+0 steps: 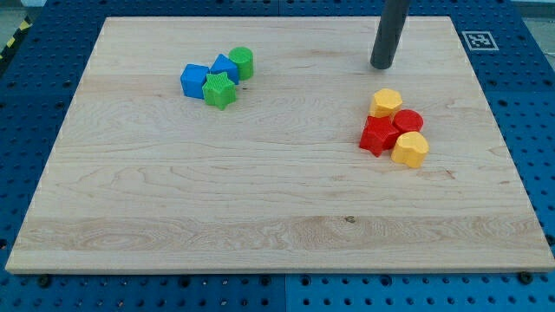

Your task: Move the yellow hexagon and red circle to the bottom right

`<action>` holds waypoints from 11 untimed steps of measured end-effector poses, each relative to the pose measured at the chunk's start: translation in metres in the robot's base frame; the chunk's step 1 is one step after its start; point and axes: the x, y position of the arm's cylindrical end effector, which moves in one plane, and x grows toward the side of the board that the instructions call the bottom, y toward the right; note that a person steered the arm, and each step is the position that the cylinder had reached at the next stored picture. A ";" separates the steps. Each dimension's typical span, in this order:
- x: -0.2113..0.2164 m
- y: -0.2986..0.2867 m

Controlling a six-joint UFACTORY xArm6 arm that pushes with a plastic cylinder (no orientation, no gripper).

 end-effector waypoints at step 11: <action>0.067 -0.021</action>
